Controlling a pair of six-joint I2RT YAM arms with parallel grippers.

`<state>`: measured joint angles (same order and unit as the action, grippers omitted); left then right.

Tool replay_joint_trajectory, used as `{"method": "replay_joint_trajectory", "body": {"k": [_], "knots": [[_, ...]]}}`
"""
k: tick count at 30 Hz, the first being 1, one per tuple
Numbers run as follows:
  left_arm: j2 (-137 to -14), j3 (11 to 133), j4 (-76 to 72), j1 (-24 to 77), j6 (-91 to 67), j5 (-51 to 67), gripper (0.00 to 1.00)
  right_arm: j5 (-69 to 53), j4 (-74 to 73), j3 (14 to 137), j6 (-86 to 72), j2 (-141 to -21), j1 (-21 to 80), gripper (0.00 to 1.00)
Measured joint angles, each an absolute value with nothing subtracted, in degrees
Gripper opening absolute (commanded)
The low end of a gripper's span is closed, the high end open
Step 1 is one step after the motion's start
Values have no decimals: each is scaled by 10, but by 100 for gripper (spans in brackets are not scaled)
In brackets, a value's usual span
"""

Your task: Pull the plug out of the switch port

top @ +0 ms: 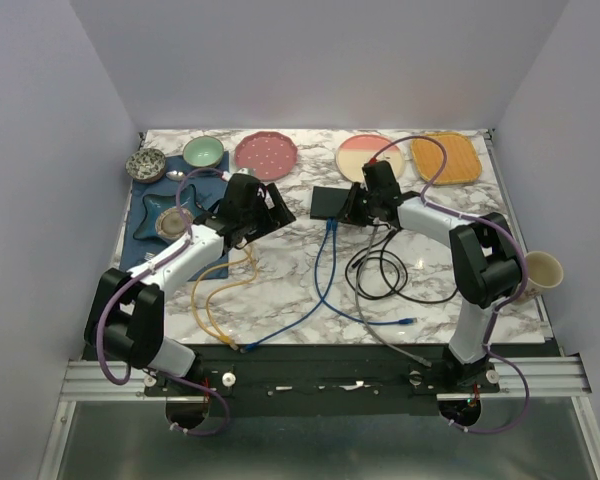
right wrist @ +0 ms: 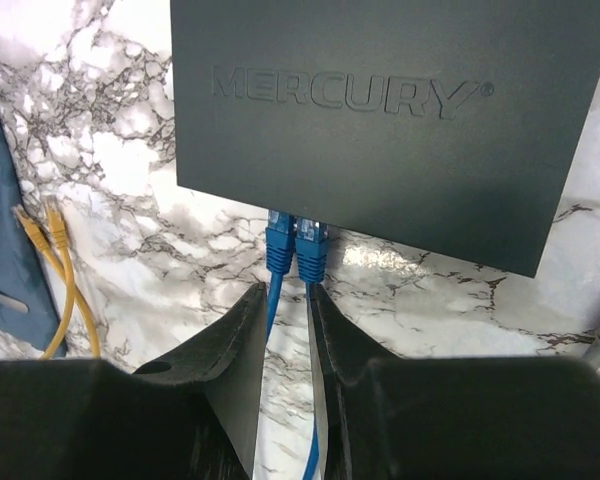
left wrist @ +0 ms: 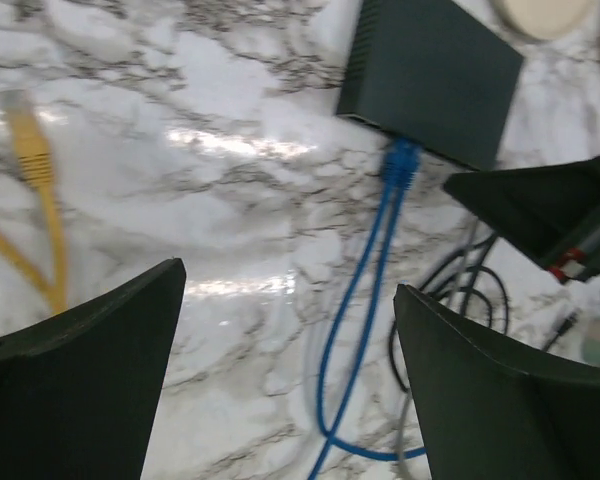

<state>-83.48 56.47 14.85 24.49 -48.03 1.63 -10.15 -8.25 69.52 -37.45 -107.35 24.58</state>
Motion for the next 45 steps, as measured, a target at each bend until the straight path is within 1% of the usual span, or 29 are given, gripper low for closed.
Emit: {"method": "replay_joint_trajectory", "body": {"k": [2,4,6,9,15,19,28,36,40,45], "knots": [[-839,550,97,253,-507,49,94,-90,-84,703,-375,-1074,244,32],[-853,537,55,254,-532,77,89,-76,-88,724,-375,-1075,240,32],[-879,535,26,255,-552,100,84,-62,-86,755,-375,-1083,233,32],[-916,535,1,255,-573,126,81,-45,-88,824,-375,-1118,211,32],[-933,533,-18,256,-593,154,79,-28,-132,996,-361,-1239,174,32],[-939,520,-34,256,-601,164,78,-28,-169,1050,-350,-1285,172,32],[-960,486,-55,256,-620,178,76,-29,-201,1059,-329,-1295,177,32],[-978,481,-75,256,-633,188,71,-41,-208,1057,-318,-1313,177,32],[-978,472,-84,256,-641,190,69,-45,-216,1046,-311,-1322,178,32],[-980,461,-110,260,-654,192,69,-53,-208,1021,-308,-1317,182,32]]}}
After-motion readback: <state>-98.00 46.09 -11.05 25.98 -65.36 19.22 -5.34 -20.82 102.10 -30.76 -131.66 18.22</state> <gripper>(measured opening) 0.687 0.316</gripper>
